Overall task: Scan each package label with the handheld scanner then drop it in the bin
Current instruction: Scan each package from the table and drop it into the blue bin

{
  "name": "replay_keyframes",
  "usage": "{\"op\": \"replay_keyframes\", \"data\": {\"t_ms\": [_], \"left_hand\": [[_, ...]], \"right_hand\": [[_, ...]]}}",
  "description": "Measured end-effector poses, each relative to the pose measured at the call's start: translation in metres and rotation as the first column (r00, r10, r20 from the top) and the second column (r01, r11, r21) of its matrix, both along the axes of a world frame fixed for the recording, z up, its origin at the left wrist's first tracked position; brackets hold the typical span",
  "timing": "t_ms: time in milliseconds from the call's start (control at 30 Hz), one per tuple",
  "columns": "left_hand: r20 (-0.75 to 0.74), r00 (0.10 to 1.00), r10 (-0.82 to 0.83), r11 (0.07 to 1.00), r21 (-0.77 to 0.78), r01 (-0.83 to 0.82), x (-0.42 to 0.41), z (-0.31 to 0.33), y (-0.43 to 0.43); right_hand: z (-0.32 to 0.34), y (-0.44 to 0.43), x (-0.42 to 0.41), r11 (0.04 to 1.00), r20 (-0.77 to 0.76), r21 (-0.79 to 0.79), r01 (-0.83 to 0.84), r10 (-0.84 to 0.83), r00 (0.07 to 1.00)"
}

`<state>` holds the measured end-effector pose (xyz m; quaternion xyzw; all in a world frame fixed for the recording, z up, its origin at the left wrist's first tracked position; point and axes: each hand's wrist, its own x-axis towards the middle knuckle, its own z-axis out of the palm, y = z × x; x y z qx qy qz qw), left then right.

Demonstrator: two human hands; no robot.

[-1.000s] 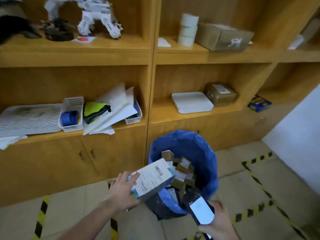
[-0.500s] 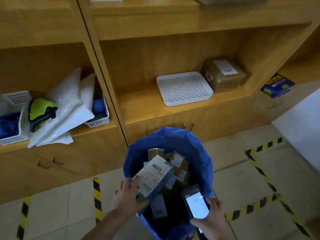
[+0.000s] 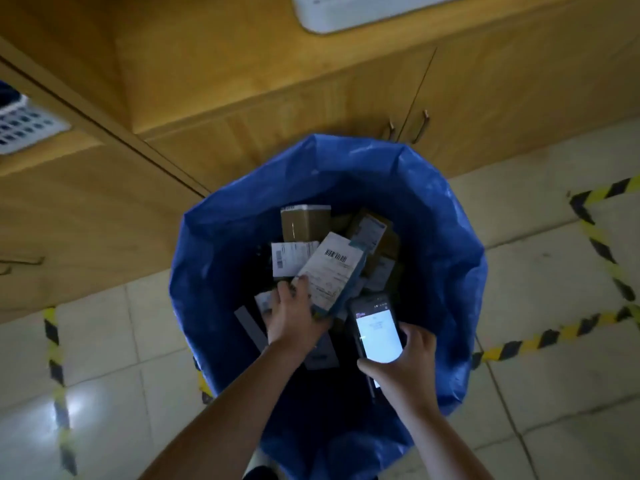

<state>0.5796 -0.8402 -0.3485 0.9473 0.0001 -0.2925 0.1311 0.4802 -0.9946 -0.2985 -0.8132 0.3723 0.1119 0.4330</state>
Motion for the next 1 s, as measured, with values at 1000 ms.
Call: {"op": "replay_keyframes", "data": {"t_ms": [1000], "left_hand": [[0.341,0.878,0.337,0.942,-0.113,-0.317,-0.128,0.191,0.233]], "right_hand": [[0.164,0.152,-0.049,0.846,0.134,0.001,-0.533,0.528,0.838]]}}
